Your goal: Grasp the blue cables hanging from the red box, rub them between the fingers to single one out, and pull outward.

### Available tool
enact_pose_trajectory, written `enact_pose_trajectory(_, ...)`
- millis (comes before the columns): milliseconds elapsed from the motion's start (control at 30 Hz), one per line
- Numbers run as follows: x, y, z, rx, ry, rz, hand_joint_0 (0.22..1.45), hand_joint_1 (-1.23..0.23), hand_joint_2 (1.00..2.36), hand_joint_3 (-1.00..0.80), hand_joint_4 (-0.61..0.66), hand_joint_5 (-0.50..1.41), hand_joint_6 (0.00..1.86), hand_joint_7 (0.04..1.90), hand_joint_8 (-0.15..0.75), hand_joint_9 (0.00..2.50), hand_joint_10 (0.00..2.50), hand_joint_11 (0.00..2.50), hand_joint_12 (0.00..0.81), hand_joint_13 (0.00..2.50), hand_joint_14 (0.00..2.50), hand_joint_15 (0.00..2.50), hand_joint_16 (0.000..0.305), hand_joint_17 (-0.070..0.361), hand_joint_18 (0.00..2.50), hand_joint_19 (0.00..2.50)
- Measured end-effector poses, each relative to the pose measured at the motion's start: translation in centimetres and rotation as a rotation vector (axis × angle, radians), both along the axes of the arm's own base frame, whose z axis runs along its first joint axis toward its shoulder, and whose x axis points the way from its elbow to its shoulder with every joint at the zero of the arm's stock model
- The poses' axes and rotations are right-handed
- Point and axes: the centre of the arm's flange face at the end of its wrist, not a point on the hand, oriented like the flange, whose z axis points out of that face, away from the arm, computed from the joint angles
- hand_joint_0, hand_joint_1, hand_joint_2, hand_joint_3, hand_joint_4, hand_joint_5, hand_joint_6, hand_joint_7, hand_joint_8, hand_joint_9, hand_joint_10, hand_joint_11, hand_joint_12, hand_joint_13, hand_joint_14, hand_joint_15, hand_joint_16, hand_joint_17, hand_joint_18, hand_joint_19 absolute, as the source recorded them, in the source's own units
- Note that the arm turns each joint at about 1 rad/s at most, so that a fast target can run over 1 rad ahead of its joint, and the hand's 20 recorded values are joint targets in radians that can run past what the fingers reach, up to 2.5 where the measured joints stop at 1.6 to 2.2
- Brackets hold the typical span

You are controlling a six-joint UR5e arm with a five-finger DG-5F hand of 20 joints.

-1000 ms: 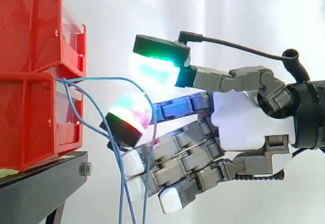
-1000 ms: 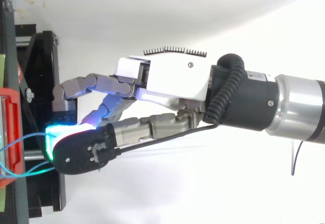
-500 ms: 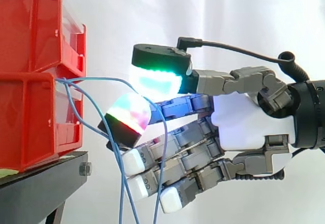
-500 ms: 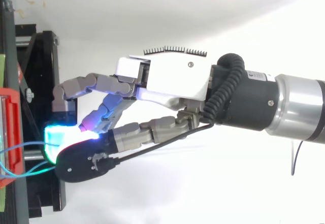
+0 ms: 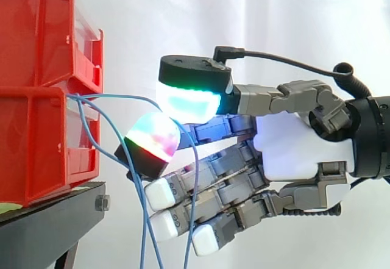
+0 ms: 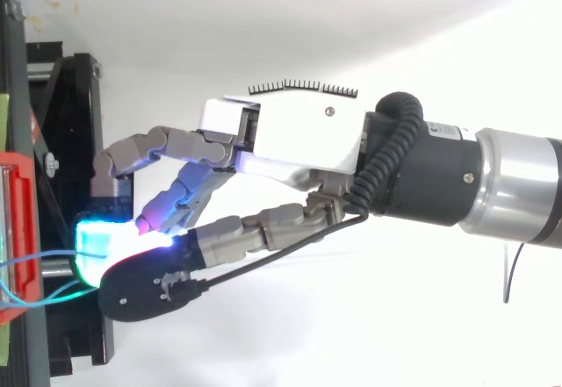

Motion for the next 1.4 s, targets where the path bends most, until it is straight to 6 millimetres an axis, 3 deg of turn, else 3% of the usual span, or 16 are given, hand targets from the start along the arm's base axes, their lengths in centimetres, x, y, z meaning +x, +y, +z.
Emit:
enact_pose_trajectory(167, 0.00, 0.01, -0.02, -0.001, 0.000, 0.000, 0.55, -0.46, 1.00, -0.44, 0.23, -0.10, 0.66, 1.18, 0.261, 0.98, 0.01, 0.34, 0.341, 0.82, 0.01, 0.28, 0.041, 0.093, 0.75, 0.47)
enact_pose_trajectory(433, 0.00, 0.01, -0.02, -0.002, 0.000, 0.000, 0.55, -0.41, 1.00, -0.45, 0.23, -0.10, 0.64, 1.21, 0.264, 0.98, 0.01, 0.34, 0.346, 0.81, 0.01, 0.29, 0.042, 0.094, 0.74, 0.47)
enact_pose_trajectory(800, 0.01, 0.06, -0.01, -0.002, 0.000, 0.001, 0.63, -0.54, 1.01, -0.22, 0.27, -0.08, 0.62, 1.19, 0.278, 1.01, 0.01, 0.33, 0.358, 0.84, 0.01, 0.26, 0.045, 0.100, 0.78, 0.44)
enact_pose_trajectory(1400, 0.02, 0.15, 0.02, -0.001, -0.002, 0.003, 0.61, -0.62, 1.01, -0.27, 0.26, -0.08, 0.58, 1.29, 0.267, 1.02, 0.01, 0.35, 0.339, 0.84, 0.01, 0.28, 0.042, 0.094, 0.76, 0.45)
